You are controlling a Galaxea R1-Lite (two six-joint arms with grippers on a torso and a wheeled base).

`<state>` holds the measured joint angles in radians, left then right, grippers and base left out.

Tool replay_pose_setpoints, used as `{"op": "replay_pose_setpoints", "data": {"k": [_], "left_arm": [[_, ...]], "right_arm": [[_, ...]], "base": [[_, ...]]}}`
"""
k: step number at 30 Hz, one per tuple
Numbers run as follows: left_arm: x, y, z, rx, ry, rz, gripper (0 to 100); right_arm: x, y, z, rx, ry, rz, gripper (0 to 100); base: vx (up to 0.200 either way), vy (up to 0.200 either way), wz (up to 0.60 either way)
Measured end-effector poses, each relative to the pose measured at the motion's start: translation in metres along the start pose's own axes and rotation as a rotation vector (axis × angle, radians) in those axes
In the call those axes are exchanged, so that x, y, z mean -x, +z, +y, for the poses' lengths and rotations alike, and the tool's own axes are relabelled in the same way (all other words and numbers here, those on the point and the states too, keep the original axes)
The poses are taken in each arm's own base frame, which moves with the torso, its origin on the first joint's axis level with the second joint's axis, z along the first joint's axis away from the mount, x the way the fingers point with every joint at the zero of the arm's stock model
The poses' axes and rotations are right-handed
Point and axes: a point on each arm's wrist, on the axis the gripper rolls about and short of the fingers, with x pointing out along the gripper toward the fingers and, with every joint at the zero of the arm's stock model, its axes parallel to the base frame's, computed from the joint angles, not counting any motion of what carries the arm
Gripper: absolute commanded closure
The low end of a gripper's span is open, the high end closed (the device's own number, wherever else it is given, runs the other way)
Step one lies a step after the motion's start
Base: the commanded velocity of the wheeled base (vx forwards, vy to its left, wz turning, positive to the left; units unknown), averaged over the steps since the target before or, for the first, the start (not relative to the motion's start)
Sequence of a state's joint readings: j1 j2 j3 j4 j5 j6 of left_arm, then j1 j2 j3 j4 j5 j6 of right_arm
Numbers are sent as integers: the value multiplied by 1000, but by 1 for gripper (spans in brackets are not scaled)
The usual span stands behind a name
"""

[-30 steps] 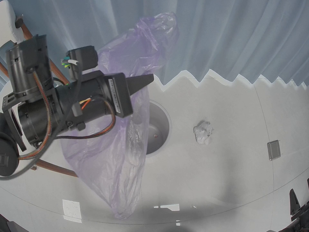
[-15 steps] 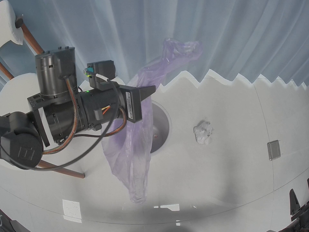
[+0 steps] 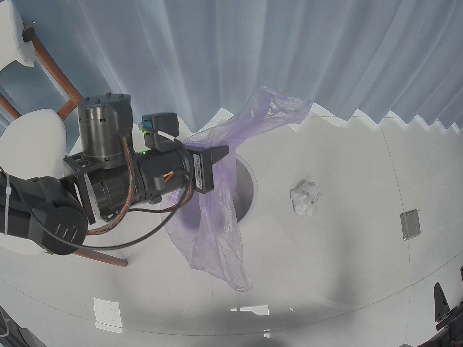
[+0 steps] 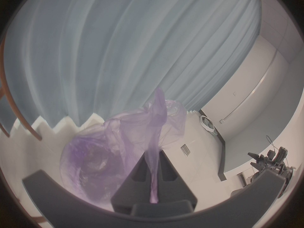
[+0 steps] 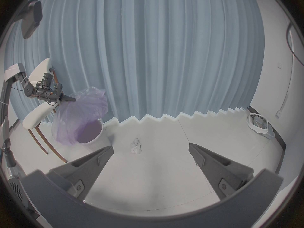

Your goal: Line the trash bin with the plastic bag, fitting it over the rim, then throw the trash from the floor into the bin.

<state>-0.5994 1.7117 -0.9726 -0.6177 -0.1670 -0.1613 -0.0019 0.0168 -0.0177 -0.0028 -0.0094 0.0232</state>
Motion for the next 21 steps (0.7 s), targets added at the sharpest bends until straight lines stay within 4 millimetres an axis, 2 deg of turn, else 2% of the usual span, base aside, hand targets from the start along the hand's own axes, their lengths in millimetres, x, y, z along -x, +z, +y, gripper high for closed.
{"op": "replay_pose_setpoints", "data": {"k": [5,13,17,21], "left_arm": [[-9,-17,-1,76,-12,19,100],[-35,-37,8,108,-26,-70,100],[-38,-44,31,159,28,-65,100],[-27,-41,68,181,108,-75,100]], "right_arm": [[0,0,0,0,1,0,0],[0,0,0,0,0,0,0],[0,0,0,-1,0,0,0],[0,0,0,-1,0,0,0]], "base": [[0,0,0],[0,0,0],[0,0,0],[0,0,0]]}}
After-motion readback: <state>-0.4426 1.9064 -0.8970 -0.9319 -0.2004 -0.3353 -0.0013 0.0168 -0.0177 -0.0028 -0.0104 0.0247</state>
